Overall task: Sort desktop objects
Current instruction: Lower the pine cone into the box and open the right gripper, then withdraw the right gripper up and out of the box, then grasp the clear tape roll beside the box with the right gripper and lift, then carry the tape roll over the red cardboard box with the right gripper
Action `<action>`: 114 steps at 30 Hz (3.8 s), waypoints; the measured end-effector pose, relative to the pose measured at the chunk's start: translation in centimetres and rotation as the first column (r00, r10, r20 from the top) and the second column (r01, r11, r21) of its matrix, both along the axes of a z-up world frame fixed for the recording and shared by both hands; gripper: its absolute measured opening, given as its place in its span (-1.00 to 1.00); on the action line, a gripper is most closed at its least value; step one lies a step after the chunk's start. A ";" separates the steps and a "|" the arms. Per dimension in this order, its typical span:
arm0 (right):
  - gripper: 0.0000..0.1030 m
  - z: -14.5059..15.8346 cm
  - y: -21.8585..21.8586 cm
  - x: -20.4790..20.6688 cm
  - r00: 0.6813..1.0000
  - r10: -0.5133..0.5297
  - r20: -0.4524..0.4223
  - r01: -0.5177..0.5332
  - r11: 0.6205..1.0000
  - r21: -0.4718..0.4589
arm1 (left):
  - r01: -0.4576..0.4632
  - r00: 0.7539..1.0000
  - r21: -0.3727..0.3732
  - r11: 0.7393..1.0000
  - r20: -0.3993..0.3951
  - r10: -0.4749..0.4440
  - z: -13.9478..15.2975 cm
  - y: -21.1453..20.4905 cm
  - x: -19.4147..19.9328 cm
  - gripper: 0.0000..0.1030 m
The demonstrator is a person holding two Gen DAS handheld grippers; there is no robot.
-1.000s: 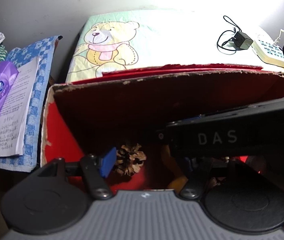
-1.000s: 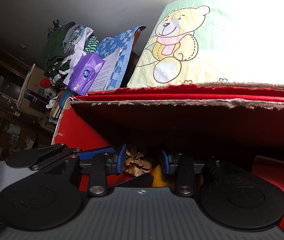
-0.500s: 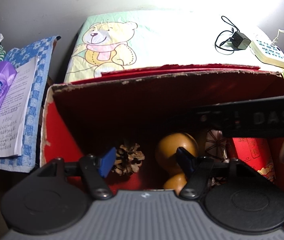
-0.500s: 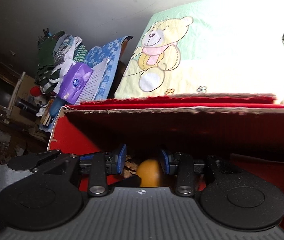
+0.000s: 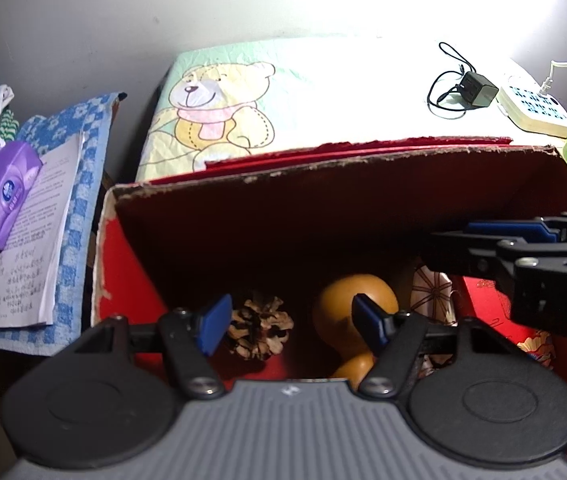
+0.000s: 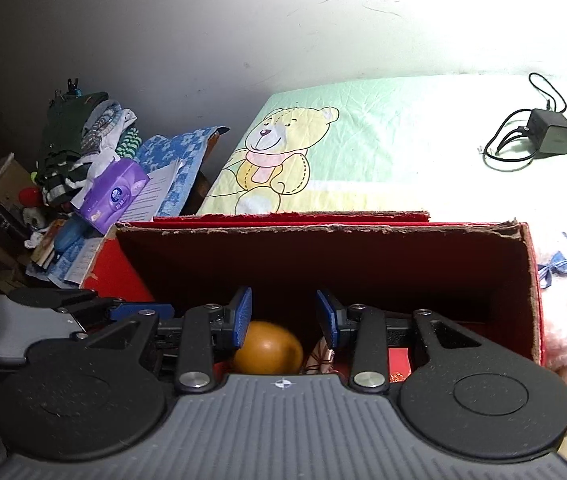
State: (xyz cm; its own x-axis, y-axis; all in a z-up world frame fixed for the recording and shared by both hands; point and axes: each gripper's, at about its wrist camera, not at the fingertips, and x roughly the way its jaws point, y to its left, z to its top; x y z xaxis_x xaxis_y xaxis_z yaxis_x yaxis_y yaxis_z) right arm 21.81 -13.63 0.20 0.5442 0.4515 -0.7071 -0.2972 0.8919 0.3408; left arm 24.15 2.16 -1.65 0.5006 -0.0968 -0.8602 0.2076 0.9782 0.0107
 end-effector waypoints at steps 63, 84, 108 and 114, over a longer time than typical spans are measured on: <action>-0.46 -2.8 -0.9 -15.3 0.959 0.269 -0.085 -0.246 0.945 0.218 | -0.340 0.940 -0.038 0.940 0.023 0.341 -0.8 5.1 -19.4 0.16; -0.46 -5.5 3.8 -12.8 0.939 0.286 -0.193 -0.264 0.956 0.129 | -0.319 0.943 -0.025 0.947 -0.107 0.315 -4.2 5.6 -17.4 -0.81; -0.56 -4.7 -7.3 -15.6 0.959 0.176 -0.222 -0.150 0.980 0.130 | -0.034 0.998 0.030 0.999 -0.050 0.036 -1.8 -10.4 -20.7 -0.81; -0.59 -4.3 -11.9 -17.6 0.974 0.078 -0.212 -0.055 0.992 0.111 | 0.078 0.997 0.034 0.996 -0.015 -0.078 -1.0 -15.6 -21.5 -0.81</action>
State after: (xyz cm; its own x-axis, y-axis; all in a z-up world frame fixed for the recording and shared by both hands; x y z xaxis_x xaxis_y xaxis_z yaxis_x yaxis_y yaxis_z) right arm 4.25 -25.51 -4.10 0.3508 0.5584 -0.7518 -0.2643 0.8292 0.4925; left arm 2.61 -13.46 -2.63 0.4809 -0.1054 -0.8704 0.2834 0.9581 0.0406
